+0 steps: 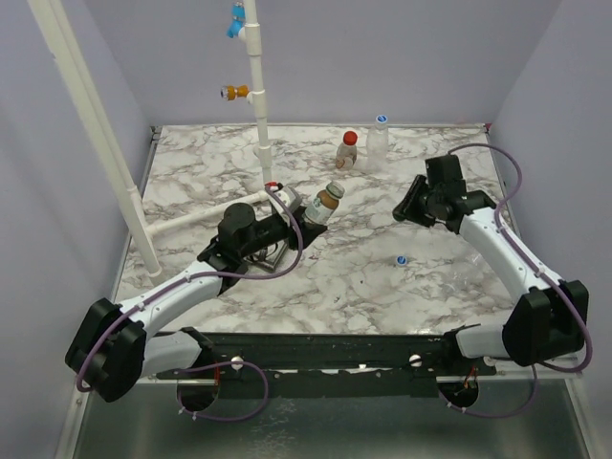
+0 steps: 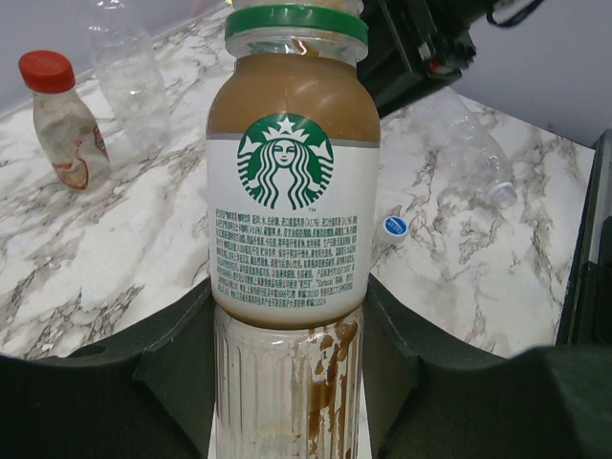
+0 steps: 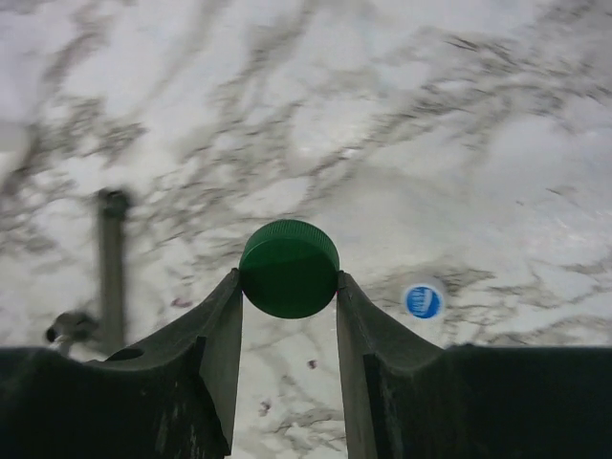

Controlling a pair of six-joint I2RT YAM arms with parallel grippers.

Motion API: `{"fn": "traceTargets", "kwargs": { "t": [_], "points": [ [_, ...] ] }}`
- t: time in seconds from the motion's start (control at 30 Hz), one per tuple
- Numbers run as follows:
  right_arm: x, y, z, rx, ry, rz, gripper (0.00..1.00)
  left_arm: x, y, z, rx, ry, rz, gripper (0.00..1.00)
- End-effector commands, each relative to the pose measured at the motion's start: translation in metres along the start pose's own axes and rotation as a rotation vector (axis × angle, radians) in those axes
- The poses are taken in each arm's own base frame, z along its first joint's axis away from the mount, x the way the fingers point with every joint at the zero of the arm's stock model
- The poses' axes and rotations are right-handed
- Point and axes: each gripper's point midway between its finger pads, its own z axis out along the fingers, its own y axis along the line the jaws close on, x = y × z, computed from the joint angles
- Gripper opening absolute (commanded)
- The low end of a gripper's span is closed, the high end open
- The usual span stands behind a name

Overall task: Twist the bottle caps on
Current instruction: Screw the bottle cap onto the plastic bottle.

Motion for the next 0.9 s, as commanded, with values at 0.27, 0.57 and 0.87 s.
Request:
{"fn": "traceTargets", "kwargs": {
  "t": [0.27,0.57,0.87],
  "points": [
    [-0.014,0.145,-0.144,-0.869,0.085,-0.269,0.17,-0.025,-0.032,-0.018,0.16,-0.159,0.218,0.31],
    [-0.001,0.165,-0.187,-1.054,0.157,-0.329,0.17,-0.018,-0.036,-0.02,0.188,-0.146,0.244,0.31],
    [0.022,0.177,-0.193,-1.059,0.201,-0.402,0.17,-0.014,-0.04,-0.018,0.223,-0.137,0.261,0.31]
  ]
}}
